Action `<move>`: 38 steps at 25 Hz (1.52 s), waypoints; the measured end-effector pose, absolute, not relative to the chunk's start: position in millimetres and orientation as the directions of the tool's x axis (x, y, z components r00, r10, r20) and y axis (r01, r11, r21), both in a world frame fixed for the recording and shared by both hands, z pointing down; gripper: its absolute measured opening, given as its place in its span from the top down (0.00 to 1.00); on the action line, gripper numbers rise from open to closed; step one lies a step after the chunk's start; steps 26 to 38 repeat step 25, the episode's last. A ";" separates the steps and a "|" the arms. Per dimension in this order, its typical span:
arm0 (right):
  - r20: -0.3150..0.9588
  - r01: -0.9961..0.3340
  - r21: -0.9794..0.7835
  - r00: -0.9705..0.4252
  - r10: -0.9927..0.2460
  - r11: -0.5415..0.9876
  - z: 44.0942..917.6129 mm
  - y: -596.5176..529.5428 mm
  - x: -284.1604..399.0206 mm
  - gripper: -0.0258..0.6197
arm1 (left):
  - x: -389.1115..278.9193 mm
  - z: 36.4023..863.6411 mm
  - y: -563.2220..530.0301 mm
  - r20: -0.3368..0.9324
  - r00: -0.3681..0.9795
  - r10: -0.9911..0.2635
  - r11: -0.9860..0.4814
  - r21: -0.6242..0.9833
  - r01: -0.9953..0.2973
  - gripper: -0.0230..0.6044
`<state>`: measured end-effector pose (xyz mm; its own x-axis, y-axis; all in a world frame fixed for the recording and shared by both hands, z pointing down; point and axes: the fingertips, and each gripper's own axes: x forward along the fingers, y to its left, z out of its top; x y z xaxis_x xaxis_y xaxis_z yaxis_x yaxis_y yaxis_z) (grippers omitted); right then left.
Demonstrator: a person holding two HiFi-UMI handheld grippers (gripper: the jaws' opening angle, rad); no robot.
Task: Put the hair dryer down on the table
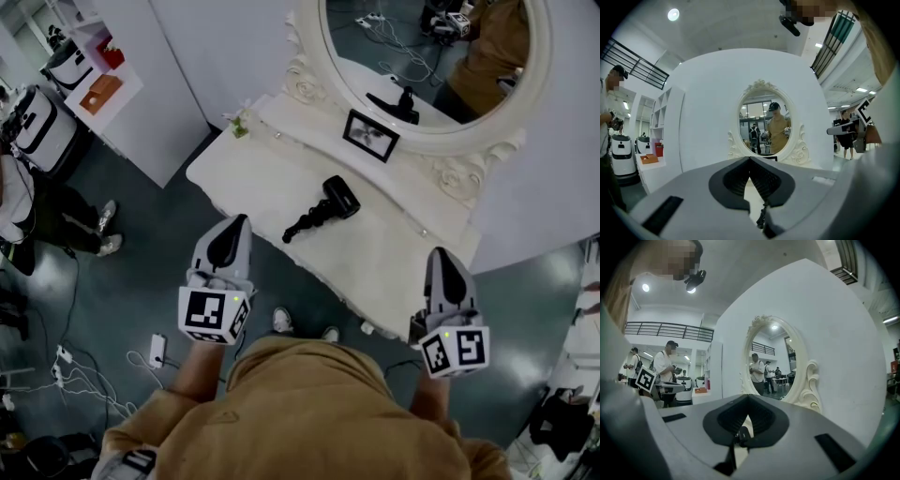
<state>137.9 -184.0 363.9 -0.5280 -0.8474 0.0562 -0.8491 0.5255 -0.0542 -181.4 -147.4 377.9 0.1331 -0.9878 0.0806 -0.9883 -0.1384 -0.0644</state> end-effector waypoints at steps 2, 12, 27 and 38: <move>0.053 -0.848 -0.050 -0.530 -0.846 0.528 362.9 -185.0 137.2 0.96 | -181.0 377.7 -148.0 0.076 0.134 -0.988 -0.139 -0.065 -0.988 0.96; 0.055 -0.839 -0.050 -0.544 -0.837 0.542 364.6 -193.6 132.3 0.96 | -183.5 377.1 -152.6 0.082 0.121 -0.989 -0.126 -0.065 -0.990 0.96; 0.056 -0.834 -0.042 -0.552 -0.832 0.550 363.9 -205.8 130.1 0.96 | -184.9 377.7 -163.2 0.080 0.117 -0.990 -0.121 -0.057 -0.991 0.96; 0.056 -0.834 -0.042 -0.552 -0.832 0.550 363.9 -205.8 130.1 0.96 | -184.9 377.7 -163.2 0.080 0.117 -0.990 -0.121 -0.057 -0.991 0.96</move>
